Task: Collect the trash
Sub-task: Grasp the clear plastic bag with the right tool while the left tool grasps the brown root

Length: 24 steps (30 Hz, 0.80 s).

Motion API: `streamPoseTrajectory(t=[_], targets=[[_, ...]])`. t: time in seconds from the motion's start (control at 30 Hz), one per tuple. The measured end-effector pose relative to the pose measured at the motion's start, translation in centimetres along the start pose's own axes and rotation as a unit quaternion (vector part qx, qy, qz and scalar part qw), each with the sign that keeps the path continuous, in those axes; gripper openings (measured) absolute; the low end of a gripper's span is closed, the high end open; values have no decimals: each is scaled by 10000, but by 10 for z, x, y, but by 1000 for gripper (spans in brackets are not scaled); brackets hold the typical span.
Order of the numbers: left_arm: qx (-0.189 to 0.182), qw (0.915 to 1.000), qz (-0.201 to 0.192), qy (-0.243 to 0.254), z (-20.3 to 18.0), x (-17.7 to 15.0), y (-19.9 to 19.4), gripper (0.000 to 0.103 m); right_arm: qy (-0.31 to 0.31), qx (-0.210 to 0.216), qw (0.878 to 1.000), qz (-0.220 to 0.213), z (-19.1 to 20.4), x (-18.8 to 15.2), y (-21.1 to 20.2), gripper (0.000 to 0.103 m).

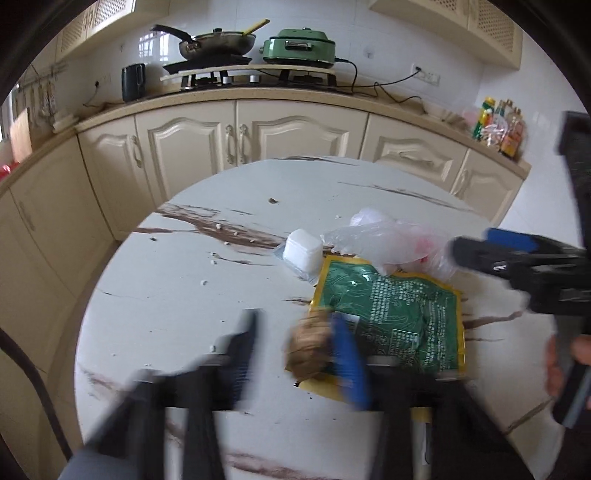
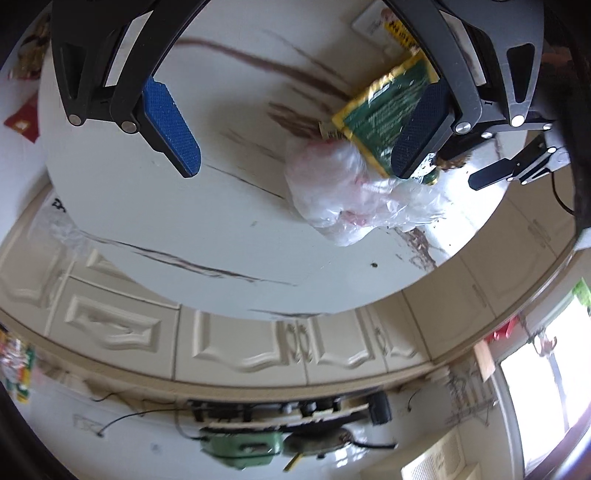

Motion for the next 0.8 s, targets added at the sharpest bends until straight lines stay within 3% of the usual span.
streamPoseTrajectory(t=[0.27,0.3,0.33,0.4,0.43,0.63,0.8], targets=[[-117,9998,21,-128,26,12,-8,18,-275,307,9988,262,16,9,42,102],[-123,9998,13,-142,27,12,-11,18,-260,353,9986,304,16,8,46,96],[-124,9998,-7,-157,31,14,-14,18,-265,391,9982,374,17,7,49,80],[-128,9998,-60,-167,32,10,-21,18,-281,398,9977,473,17,3,54,58],[-130,9997,-79,-186,33,9,-25,18,-308,343,9978,484,16,0,55,56],[-208,9990,-291,-283,33,-3,-63,18,-174,86,9997,173,7,-3,26,52],[-319,9972,-598,-316,31,-9,-111,18,-100,-263,9988,-410,4,8,-35,52]])
Point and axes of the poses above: each gripper's, at about its wrist camera, not at the fingertips, and y roughly the way its jaws point, z to its left, x to its top, the point moved 6 cm from there along y, roughly the way its jaws point, and after that the axes turned 9 degrees about -y, right-handed, at the moved point
